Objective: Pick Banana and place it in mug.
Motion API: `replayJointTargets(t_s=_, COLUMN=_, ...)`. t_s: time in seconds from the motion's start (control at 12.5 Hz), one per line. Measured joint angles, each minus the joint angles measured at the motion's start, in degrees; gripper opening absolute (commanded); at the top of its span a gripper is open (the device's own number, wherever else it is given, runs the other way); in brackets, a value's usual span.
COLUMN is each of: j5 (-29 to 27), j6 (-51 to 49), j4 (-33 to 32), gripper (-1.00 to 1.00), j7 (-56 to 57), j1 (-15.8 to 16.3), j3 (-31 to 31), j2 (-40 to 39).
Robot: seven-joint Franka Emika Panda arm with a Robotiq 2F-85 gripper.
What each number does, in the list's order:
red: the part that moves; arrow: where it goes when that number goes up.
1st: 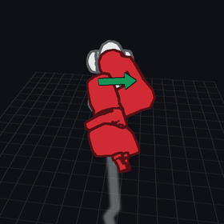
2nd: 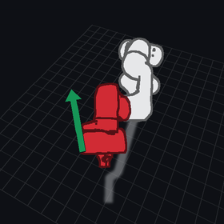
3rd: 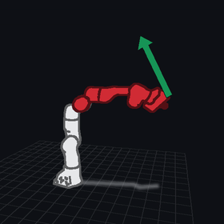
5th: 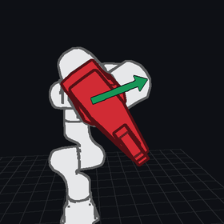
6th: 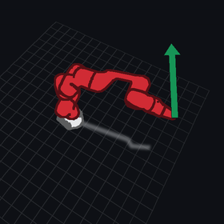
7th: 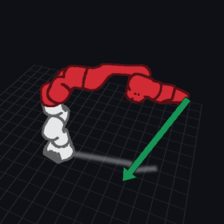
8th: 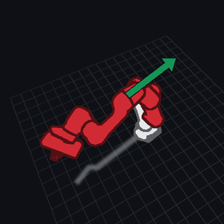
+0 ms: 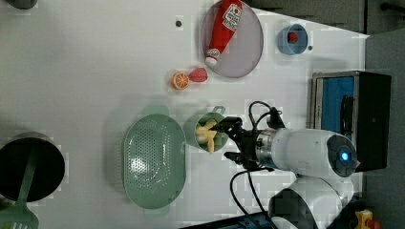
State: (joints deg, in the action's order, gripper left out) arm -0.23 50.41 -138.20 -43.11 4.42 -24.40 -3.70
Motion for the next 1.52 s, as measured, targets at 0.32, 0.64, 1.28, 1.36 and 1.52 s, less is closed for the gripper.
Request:
replayJointTargets(t_s=0.32, j5=1.7, j6=-0.5, j4=2.0, gripper=1.00, j7=0.0, j1=0.5, j3=1.0, j2=3.0)
replayJointTargets(t_s=0.64, j5=1.3, j6=-18.9, j4=6.7, gripper=1.00, j7=5.7, j1=-0.5, j3=7.1, j2=9.8)
replayJointTargets(t_s=1.28, j5=0.5, j6=-40.0, j4=24.5, gripper=1.00, j7=28.9, j1=-4.6, j3=28.5, j2=21.7)
replayJointTargets(t_s=1.36, j5=0.6, j6=-40.5, j4=25.2, gripper=1.00, j7=30.7, j1=-4.5, j3=30.3, j2=21.9)
replayJointTargets(t_s=1.52, j5=0.7, j6=-41.6, j4=25.5, gripper=1.00, j7=33.6, j1=-4.1, j3=31.9, j2=22.2)
